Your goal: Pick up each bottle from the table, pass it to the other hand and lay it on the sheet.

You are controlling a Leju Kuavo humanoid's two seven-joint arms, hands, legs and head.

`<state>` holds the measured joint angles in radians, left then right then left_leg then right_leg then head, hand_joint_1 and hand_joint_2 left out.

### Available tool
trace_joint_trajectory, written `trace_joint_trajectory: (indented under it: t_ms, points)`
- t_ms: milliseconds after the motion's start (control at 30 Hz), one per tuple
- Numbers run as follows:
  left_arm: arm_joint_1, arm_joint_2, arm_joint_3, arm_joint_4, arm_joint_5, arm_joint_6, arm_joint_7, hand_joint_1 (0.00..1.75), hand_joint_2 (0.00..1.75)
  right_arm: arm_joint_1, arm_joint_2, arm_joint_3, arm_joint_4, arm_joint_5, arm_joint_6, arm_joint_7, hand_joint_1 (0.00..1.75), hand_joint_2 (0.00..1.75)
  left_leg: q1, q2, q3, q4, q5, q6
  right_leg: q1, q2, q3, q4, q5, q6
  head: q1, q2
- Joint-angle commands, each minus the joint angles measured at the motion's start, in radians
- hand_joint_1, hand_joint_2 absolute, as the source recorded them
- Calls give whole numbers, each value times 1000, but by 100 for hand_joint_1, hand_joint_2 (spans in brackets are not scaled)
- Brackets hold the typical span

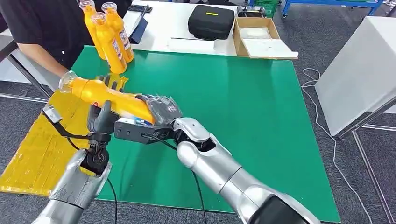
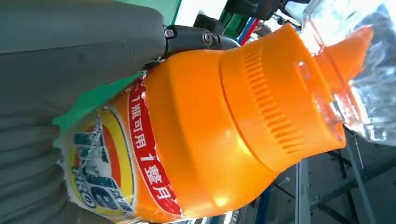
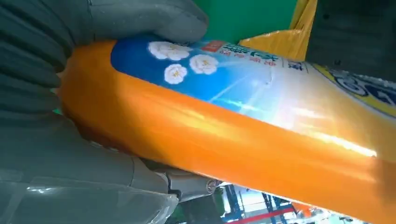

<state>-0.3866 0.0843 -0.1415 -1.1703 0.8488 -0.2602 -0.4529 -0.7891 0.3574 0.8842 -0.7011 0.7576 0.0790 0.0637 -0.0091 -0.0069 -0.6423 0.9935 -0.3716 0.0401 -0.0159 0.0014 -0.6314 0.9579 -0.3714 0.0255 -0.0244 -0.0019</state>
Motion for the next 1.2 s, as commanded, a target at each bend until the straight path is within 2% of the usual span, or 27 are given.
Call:
trace_joint_trajectory:
  t_ms: [33, 67, 100, 133, 400, 1000, 1033, 1067, 1100, 1133, 1167, 1200]
  points:
    - [-63, -51, 22, -5, -19, -2, 40, 0, 175, 78, -9, 90, 34, 24, -30, 46, 175, 175, 2, -4, 5, 0, -2, -4, 2, -5, 6, 0, -3, -2, 0, 0]
    - [-59, -71, 16, -18, -24, -8, 56, 0, 175, 113, -9, 49, 7, 70, -41, 65, 175, 175, 1, -4, 4, 0, -1, -3, 1, -5, 5, -1, -2, -2, 0, 0]
    - [-49, -86, 6, -39, -27, -6, 60, 30, 175, 141, -14, 26, -23, 108, -32, 65, 175, 175, 1, -5, 6, 0, -2, -4, 1, -6, 7, 0, -4, -2, 0, 0]
    - [-40, -87, -2, -52, -24, -6, 60, 175, 175, 154, -13, 11, -34, 128, -21, 65, 175, 175, 1, -4, 2, -1, 0, -2, 1, -5, 3, -2, -1, -1, 0, 0]
    - [-20, -89, 8, -86, 23, -51, 84, 175, 175, 180, -8, -45, -34, 195, -5, 65, 175, 175, 0, -3, 2, 0, -1, -3, 2, -4, -1, -1, -2, -1, 0, 0]
    - [-14, -103, 31, -74, 40, -80, 102, 175, 175, 160, -8, -58, 9, 199, -9, 68, 175, 175, 0, -3, 3, 0, -2, -4, 1, -4, -1, -1, -2, -2, 0, 0]
    - [-16, -105, 34, -69, 41, -82, 103, 175, 175, 159, -8, -77, 11, 197, -17, 71, 155, 175, 0, -2, 1, 0, -1, -3, 1, -3, -3, -1, -1, -1, 0, 0]
    - [-18, -104, 38, -65, 40, -82, 103, 175, 175, 159, -8, -92, 7, 203, -33, 71, 2, 175, 0, -4, 3, 1, -3, -4, 1, -5, 0, 0, -3, -2, 0, 0]
    - [-22, -102, 41, -58, 37, -84, 103, 175, 175, 158, -9, -116, 1, 211, -38, 68, 2, 175, 0, -5, 5, 1, -3, -5, 2, -6, 2, 0, -4, -2, 0, 0]
    - [-23, -102, 42, -57, 37, -84, 102, 175, 175, 156, -10, -120, 0, 212, -38, 67, 2, 175, 0, -2, 0, 0, -1, -3, 1, -3, -4, -1, -1, -1, 0, 0]
    - [-24, -102, 47, -53, 37, -83, 102, 175, 175, 158, -10, -137, -6, 219, -40, 69, 0, 0, 0, -4, 2, 1, -2, -4, 1, -5, -1, 0, -2, -2, 0, 0]
    - [-26, -97, 59, -41, 34, -80, 99, 175, 175, 168, -18, -184, -39, 222, -55, 67, 0, 0, 0, -3, 1, 0, -1, -3, 1, -4, -3, 0, -2, -1, 0, 0]
